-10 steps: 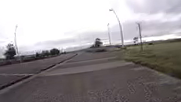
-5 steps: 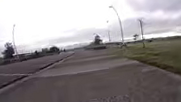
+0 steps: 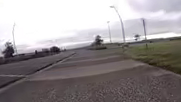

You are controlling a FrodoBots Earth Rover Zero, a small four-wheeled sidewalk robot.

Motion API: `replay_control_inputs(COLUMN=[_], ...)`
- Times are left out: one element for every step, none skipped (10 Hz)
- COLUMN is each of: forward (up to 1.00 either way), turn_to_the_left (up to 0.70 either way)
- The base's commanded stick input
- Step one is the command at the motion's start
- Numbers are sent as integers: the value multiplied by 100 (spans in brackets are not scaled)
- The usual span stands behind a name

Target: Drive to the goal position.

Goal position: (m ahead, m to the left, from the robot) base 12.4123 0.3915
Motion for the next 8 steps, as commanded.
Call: replay_control_inputs(forward=[70,70,70,70,70,70,70,45], turn_to_the_left=[0,0,0,0,0,0,0,0])
